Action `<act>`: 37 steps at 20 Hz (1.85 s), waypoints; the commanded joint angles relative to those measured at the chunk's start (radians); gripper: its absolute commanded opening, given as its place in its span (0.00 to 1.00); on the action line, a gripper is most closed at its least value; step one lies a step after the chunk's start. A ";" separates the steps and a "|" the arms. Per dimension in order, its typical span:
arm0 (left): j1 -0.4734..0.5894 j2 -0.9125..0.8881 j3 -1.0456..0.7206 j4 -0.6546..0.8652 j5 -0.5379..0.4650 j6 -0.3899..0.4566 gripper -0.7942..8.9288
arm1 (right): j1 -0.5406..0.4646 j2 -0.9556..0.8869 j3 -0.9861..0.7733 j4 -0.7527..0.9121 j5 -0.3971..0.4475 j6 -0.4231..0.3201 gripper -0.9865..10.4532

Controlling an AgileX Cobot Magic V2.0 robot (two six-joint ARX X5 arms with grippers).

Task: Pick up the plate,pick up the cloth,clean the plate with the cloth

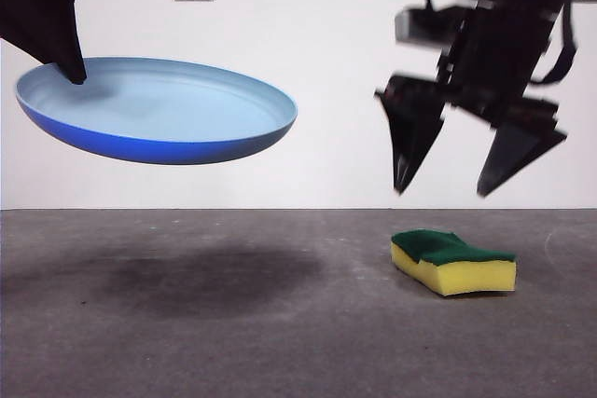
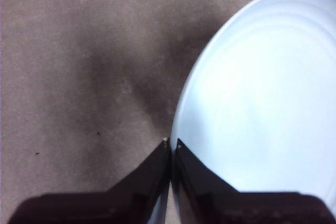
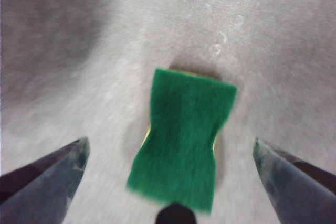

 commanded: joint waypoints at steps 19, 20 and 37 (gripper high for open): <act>-0.004 0.002 -0.008 0.010 0.003 0.005 0.07 | -0.005 0.188 0.001 0.029 0.005 -0.039 0.11; -0.004 0.002 -0.008 0.010 0.003 0.005 0.07 | -0.005 0.188 0.001 0.023 0.003 -0.045 0.08; -0.056 0.170 -0.008 0.132 0.010 -0.057 0.07 | 0.138 -0.245 0.001 0.030 -0.109 0.124 0.08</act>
